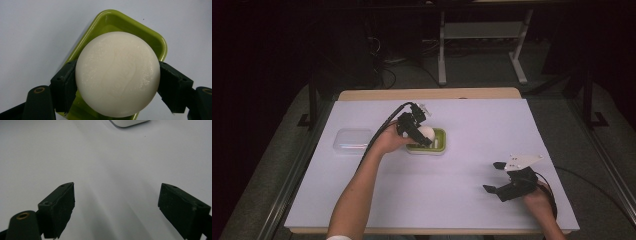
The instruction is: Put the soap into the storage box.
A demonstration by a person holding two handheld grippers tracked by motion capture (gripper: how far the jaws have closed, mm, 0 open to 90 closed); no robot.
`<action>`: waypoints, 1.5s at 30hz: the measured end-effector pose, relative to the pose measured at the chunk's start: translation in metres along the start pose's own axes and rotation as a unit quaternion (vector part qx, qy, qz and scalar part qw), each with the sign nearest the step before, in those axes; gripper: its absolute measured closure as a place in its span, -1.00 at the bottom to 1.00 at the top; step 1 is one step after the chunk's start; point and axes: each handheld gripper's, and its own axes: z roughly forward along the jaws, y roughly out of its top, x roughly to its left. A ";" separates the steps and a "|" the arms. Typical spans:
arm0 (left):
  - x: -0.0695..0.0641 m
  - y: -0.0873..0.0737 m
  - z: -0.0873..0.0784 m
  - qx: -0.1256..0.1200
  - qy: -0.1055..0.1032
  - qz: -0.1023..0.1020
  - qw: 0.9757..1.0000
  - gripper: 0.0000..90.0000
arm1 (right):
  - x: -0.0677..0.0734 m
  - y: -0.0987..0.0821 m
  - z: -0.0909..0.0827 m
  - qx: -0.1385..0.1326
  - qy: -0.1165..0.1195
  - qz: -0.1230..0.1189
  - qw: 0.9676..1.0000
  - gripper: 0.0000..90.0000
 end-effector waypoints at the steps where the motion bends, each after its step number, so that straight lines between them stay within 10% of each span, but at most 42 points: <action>1: 0.000 0.000 0.001 -0.002 0.000 0.000 1.000 -0.44 | 0.000 0.000 0.000 0.000 0.000 -0.001 1.000 -0.71; 45: -0.002 0.001 0.011 0.016 0.014 0.003 1.000 -0.45 | 0.000 0.000 0.000 -0.001 0.000 -0.001 1.000 -0.71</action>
